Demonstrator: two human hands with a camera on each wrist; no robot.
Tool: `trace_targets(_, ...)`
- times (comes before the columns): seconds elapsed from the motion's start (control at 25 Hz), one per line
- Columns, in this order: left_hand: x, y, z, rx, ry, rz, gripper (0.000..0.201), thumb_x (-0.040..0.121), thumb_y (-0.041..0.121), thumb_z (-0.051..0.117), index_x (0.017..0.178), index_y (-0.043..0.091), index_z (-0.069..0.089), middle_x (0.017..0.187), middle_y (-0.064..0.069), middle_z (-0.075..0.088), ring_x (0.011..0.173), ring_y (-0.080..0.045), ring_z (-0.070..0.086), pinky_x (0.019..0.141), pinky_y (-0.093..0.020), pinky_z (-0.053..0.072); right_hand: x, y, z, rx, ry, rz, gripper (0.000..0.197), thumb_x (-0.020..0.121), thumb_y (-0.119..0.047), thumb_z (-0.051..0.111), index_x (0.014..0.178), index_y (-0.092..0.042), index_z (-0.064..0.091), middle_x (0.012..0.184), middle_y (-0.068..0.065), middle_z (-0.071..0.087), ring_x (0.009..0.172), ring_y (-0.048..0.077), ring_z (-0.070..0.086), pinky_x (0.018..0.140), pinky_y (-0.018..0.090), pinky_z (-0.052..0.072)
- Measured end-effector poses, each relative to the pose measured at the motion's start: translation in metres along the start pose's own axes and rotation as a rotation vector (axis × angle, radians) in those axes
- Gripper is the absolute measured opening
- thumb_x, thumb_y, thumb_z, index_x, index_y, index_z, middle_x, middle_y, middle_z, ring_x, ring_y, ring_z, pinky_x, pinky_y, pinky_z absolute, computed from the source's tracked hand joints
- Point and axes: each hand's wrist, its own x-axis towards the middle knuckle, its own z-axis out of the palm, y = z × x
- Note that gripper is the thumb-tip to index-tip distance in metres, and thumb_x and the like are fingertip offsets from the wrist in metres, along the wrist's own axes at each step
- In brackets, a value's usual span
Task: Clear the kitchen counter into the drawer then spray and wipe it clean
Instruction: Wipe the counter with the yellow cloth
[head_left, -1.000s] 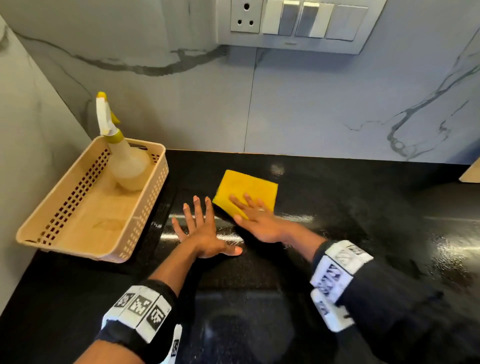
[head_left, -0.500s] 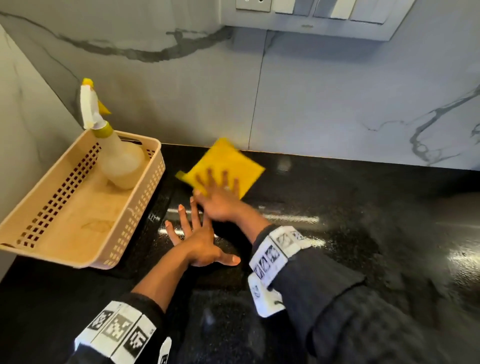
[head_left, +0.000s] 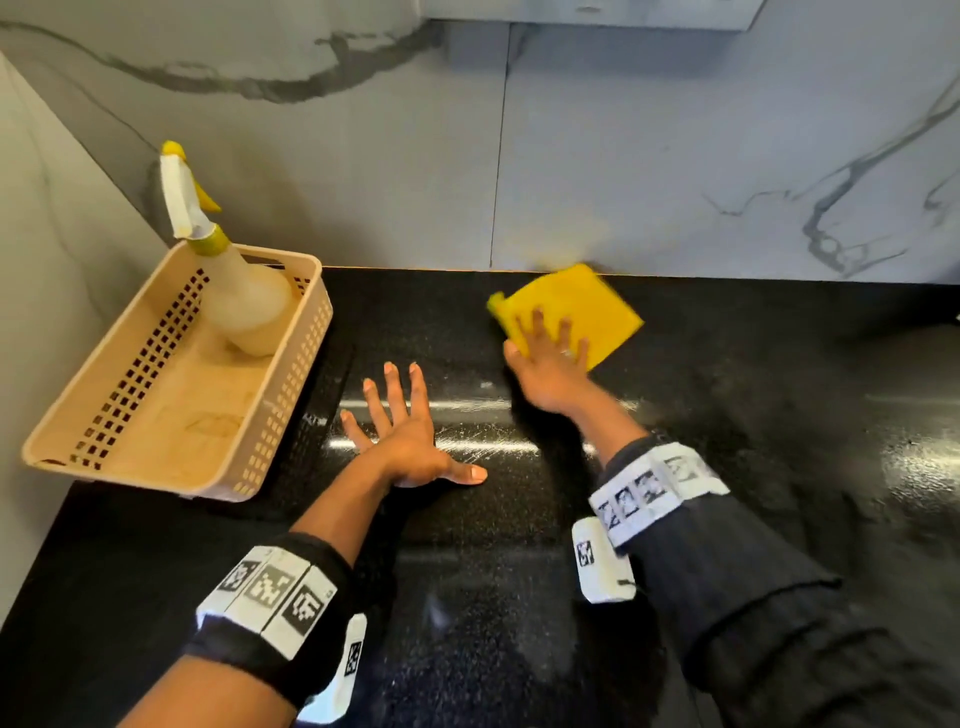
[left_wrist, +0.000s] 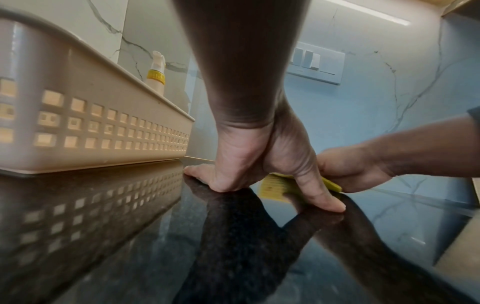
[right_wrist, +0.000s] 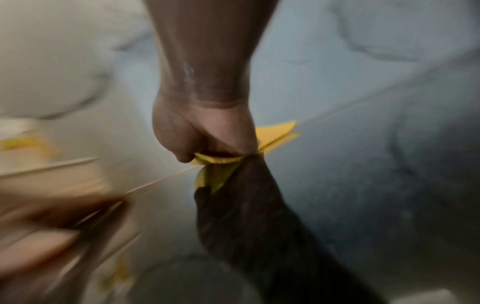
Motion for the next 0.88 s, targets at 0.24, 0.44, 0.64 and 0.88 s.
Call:
trace_targets(0.24,-0.054,-0.035,0.028,-0.267,0.302,-0.038,0.141,0.064,0.058,0.081,0.151,0.015,-0.023,0.160,-0.009,-0.022,0.148,-0.024,-0.021,0.117,-0.047,-0.011,-0.006,-0.055,0.025,-0.164,-0.178,-0.283,0.054,0.106,-0.045,0.018,0.157,-0.033,0.002,0.164,0.004,-0.017,0.150,0.033,-0.016,0.119,0.053,-0.008)
trace_targets(0.44,-0.116,-0.084,0.052,-0.456,0.440,-0.102,0.122,0.076,0.050,0.076,0.154,0.015,-0.012,0.163,-0.008,-0.009,0.150,-0.022,-0.009,0.121,-0.042,-0.002,0.005,-0.116,0.051,-0.245,-0.091,-0.235,0.058,0.104,-0.051,0.017,0.155,-0.035,-0.006,0.160,0.013,-0.027,0.144,0.046,-0.024,0.114,0.063,-0.012)
trace_targets(0.64,-0.117,-0.083,0.045,-0.663,0.653,-0.008,0.082,0.078,0.011,0.053,0.153,0.012,0.019,0.158,-0.014,0.023,0.146,-0.031,0.022,0.118,-0.050,0.022,-0.090,-0.108,0.093,-0.425,-0.241,-0.713,0.055,0.104,-0.052,0.017,0.154,-0.041,-0.004,0.162,-0.002,-0.022,0.145,0.028,-0.026,0.115,0.052,-0.017)
trace_targets(0.88,-0.121,-0.037,0.050,-0.464,0.534,0.127,0.068,0.091,-0.001,0.048,0.152,0.005,0.018,0.157,-0.017,0.021,0.148,-0.029,0.012,0.118,-0.032,0.010,-0.070,0.034,0.019,-0.216,-0.013,-0.249,0.055,0.099,-0.058,0.010,0.152,-0.043,0.001,0.165,-0.002,-0.007,0.151,0.032,-0.010,0.120,0.054,-0.004)
